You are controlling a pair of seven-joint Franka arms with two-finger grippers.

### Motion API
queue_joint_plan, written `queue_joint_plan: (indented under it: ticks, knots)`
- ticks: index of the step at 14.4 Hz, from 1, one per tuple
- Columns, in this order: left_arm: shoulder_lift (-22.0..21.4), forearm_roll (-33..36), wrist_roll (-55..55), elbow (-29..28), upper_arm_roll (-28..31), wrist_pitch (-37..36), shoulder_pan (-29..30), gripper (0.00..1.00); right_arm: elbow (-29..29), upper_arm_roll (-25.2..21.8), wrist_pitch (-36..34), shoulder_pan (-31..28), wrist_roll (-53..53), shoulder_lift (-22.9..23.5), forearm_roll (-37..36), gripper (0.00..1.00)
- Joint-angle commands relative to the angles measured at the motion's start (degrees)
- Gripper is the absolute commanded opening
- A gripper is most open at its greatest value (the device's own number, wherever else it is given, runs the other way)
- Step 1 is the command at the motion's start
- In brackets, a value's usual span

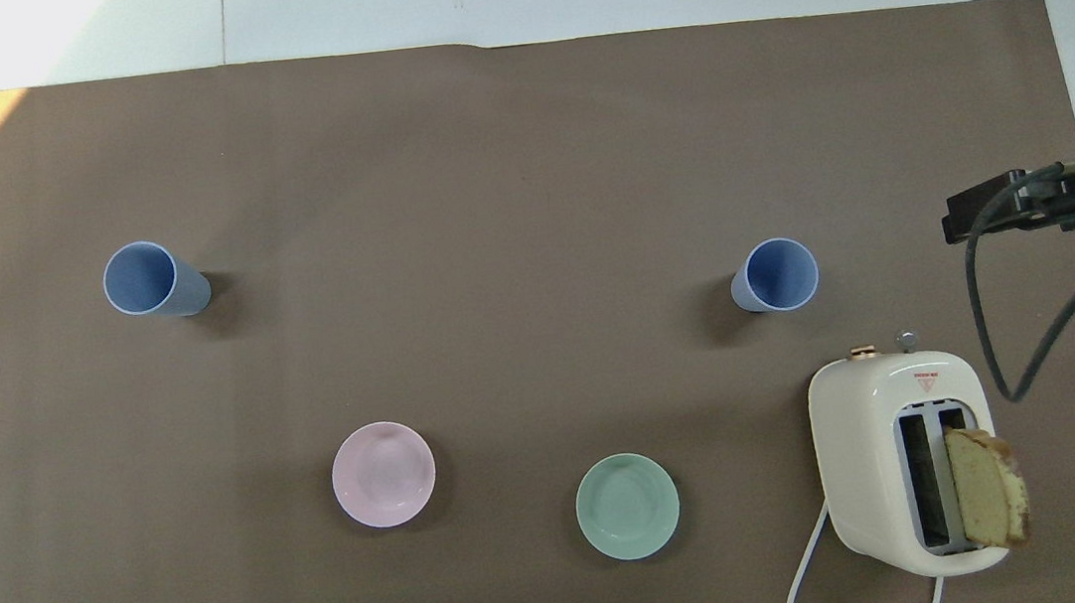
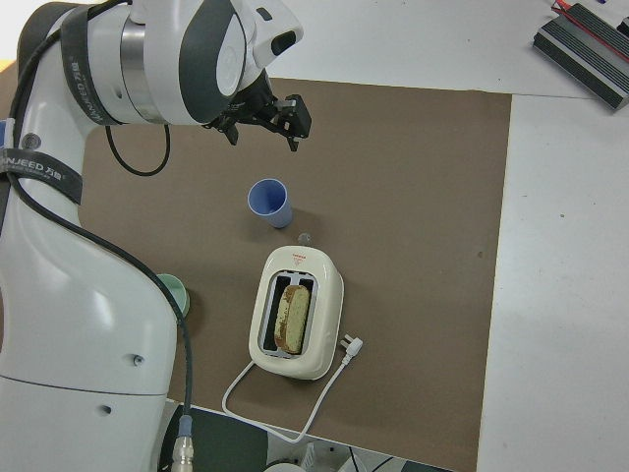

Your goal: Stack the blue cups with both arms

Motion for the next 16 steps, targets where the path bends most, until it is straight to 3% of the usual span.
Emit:
queue_joint_plan:
  ticks: [1,16]
  knots:
    - [-0.4,1.1,0.3,0.6,-0.3,-0.9,0.4,1.00,-1.8,0.4,1.1,-0.9,-1.2,-1.5,0.5,1.00]
    - [-0.3,1.0,0.1,0.6,-0.5,-0.7,0.3,1.00,-1.8,0.4,1.1,-0.9,-1.2,-1.5,0.5,1.00]
